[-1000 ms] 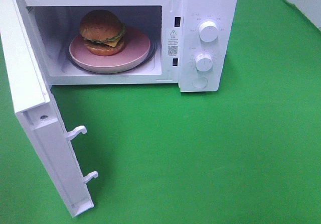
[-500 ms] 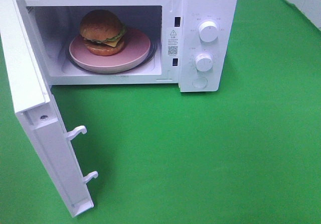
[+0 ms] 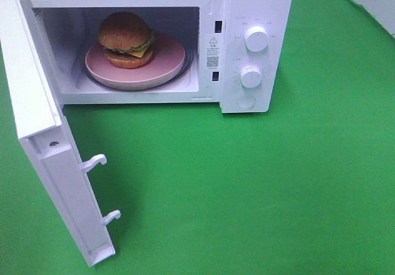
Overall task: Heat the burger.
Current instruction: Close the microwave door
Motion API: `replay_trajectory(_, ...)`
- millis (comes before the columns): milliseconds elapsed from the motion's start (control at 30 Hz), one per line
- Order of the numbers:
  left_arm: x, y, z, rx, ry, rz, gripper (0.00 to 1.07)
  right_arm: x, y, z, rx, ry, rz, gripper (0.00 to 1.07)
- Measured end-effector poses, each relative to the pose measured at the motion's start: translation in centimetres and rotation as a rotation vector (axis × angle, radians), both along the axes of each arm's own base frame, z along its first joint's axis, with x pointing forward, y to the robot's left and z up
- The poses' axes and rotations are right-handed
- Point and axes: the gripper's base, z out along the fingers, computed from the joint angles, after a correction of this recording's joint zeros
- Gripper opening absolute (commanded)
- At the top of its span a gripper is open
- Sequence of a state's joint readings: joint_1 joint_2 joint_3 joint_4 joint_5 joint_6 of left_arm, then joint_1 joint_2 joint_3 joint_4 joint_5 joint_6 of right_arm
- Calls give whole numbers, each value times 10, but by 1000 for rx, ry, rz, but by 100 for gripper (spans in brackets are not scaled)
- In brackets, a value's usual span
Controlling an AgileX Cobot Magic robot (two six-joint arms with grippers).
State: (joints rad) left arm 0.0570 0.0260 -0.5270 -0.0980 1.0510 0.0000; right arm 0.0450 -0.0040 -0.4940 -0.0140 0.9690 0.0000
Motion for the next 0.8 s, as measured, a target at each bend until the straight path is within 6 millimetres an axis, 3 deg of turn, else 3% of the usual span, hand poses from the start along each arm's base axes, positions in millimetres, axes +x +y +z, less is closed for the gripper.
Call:
replay_trajectory(100,4,1,5,9,-16,8,87,0,0,0,0,0,0,76)
replay_trajectory(167,13,3,11,22,-36,21,71,0,0,0,0,0,0,76)
replay_trajectory(200,13,3,11,22,-36,21,71,0,0,0,0,0,0,76)
replay_trajectory(233,19,4,14,25,-50,26,56,0,0,0,0,0,0,76)
replay_trajectory(267,19,4,14,25,-50,26,56,0,0,0,0,0,0,76)
replay_trajectory(300,27,5,17,26,-65,30,37,0,0,0,0,0,0,76)
replay_trajectory(333,27,5,17,26,-65,30,37,0,0,0,0,0,0,76)
replay_trajectory(367,33,5,20,21,-77,35,22,0,0,0,0,0,0,76)
replay_trajectory(400,33,5,20,21,-77,35,22,0,0,0,0,0,0,76)
replay_trajectory(433,41,6,23,22,-88,38,7,0,0,0,0,0,0,76)
replay_trajectory(467,41,6,23,22,-88,38,7,0,0,0,0,0,0,76)
replay_trajectory(500,47,7,24,20,-92,40,0,0,0,0,0,0,0,76)
replay_trajectory(800,75,9,21,17,-43,45,0,0,0,0,0,0,0,76)
